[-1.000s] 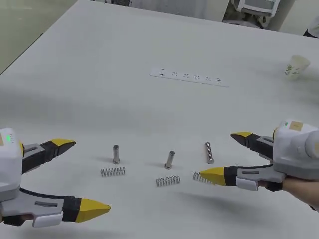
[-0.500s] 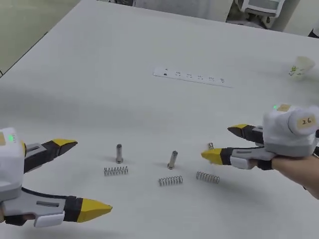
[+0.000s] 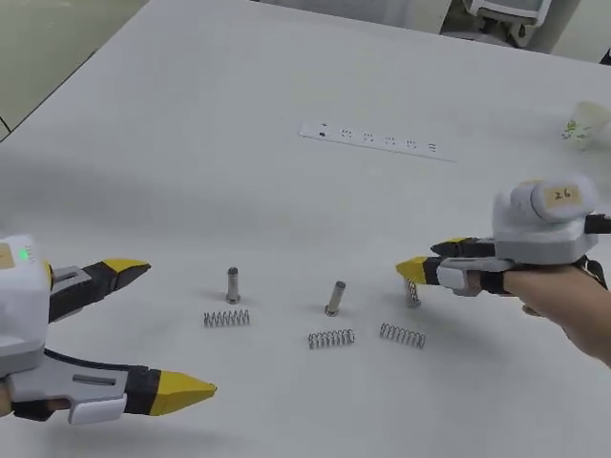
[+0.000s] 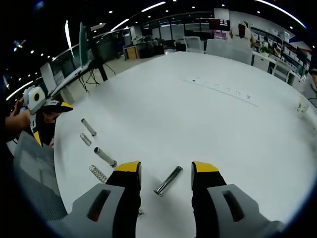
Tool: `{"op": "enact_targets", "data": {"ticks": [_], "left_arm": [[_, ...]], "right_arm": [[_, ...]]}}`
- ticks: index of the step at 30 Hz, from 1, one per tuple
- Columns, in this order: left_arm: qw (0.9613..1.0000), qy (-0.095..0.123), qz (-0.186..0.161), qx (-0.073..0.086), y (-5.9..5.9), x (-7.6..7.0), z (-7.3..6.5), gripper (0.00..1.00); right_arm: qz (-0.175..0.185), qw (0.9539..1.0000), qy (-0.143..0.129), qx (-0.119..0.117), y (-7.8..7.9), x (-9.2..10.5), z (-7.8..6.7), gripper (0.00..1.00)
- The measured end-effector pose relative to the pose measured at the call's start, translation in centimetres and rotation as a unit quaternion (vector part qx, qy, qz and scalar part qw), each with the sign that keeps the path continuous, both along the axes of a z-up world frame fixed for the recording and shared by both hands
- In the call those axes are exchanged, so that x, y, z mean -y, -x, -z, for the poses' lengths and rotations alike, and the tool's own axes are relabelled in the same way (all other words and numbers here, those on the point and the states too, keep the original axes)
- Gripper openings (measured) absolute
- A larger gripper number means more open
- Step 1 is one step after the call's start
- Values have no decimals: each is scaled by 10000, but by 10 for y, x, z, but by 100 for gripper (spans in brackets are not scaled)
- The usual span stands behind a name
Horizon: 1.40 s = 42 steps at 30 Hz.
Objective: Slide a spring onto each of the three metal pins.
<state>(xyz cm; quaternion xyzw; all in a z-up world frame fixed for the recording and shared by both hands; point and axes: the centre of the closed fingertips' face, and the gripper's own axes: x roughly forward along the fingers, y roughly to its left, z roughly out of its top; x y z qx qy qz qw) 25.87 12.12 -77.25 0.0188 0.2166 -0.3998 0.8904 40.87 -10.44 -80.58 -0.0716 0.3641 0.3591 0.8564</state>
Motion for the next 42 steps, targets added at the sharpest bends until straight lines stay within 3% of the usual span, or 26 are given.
{"op": "enact_targets", "data": {"ticks": [2,10,17,20,23,42], "left_arm": [[10000,15,-3,-17,1,0,1,96],[10000,61,-44,-38,1,-2,1,96],[10000,51,-45,-56,1,-2,3,96],[9999,76,-37,-61,1,-1,3,96],[9999,155,-54,-55,2,0,1,97],[9999,28,-13,-102,2,1,6,94]], "right_arm": [[203,9995,-43,-235,1,2,6,35],[458,9974,-37,-560,0,5,23,26],[635,9951,66,-753,-4,2,32,19],[757,9934,254,-819,-5,7,38,16],[821,9922,193,-923,-4,7,39,14],[818,9899,617,-975,-4,5,42,6]]}}
